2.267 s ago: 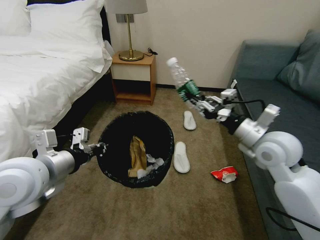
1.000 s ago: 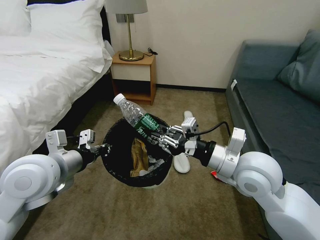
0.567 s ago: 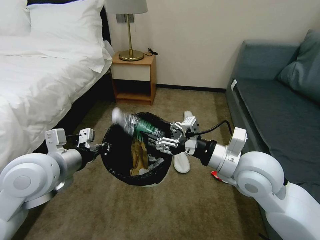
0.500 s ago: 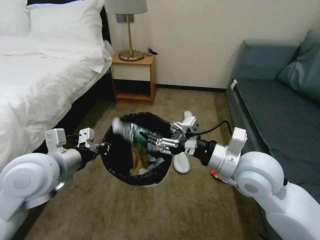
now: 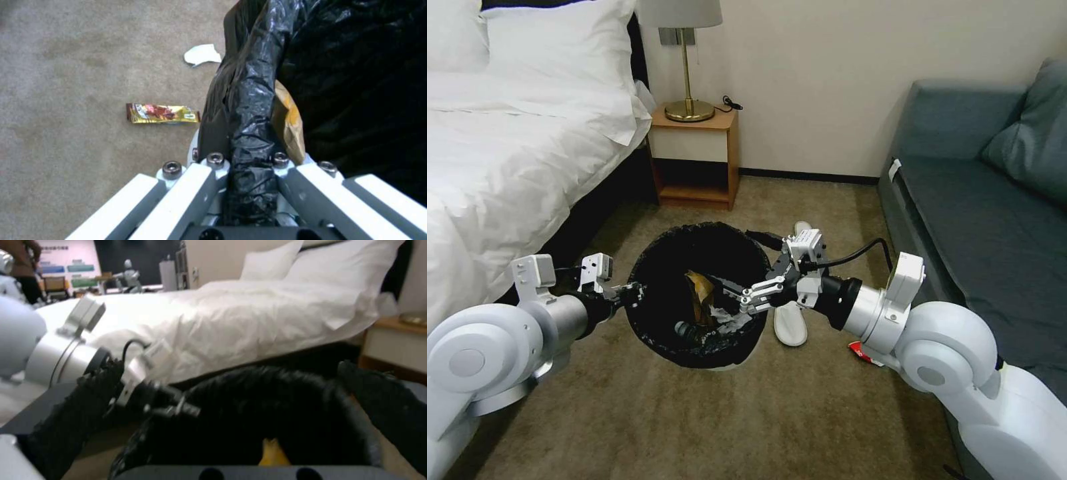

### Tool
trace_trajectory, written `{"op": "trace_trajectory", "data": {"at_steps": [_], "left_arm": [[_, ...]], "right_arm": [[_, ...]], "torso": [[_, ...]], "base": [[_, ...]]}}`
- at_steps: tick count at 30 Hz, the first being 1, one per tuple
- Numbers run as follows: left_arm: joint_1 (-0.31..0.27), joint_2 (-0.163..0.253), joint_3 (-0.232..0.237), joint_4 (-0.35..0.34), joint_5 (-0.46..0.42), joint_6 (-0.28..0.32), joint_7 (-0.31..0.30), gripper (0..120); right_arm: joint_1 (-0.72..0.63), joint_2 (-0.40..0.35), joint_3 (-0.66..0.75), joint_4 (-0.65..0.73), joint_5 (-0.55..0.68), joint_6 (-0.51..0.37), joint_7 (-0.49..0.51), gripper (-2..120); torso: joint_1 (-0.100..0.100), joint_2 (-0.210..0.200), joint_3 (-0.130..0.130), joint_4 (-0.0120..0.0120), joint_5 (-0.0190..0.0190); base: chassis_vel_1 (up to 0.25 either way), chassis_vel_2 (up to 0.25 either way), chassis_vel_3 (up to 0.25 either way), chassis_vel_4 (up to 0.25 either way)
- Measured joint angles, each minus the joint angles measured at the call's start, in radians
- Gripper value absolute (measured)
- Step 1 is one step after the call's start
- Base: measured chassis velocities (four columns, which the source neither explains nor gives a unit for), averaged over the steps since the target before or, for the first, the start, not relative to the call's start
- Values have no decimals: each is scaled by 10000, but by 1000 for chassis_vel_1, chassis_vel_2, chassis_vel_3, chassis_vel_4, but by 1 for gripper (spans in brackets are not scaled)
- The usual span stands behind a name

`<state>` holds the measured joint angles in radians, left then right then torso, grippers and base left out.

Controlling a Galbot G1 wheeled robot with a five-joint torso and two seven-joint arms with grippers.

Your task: Pick up the trash bin, then pick up the garbage on the floor and place it into the trash bin.

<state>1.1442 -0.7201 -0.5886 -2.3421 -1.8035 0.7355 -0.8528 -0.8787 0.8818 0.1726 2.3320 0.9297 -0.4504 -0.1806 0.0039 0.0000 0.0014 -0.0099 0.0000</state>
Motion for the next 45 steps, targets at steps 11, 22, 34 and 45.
{"op": "trace_trajectory", "data": {"at_steps": [11, 22, 34, 45], "left_arm": [[78, -586, -613, 326, 1156, 1, 382, 3], [598, -542, -1069, 140, 2085, 1, 879, 3], [1341, -324, -1892, 351, 4281, 1, 3121, 3], [3199, -464, -2942, -340, 4559, -1, 3750, 3]], "right_arm": [[276, -187, 1307, 500, 571, 414, 1677, 108], [-1365, -328, 3138, 501, -19, 573, 3090, 100], [-6885, 701, 5268, 737, -4563, 2883, 2695, 100], [-7554, 1498, 5370, 621, -5373, 3106, 2728, 100]], "torso": [[0, 0, 0, 2, -1], [0, 0, 0, 2, 0], [-1, 0, -1, -2, -1], [-1, 0, -1, 3, 0]], "base": [[0, 0, 0, 0], [0, 0, 0, 0], [0, 0, 0, 0], [0, 0, 0, 0]]}}
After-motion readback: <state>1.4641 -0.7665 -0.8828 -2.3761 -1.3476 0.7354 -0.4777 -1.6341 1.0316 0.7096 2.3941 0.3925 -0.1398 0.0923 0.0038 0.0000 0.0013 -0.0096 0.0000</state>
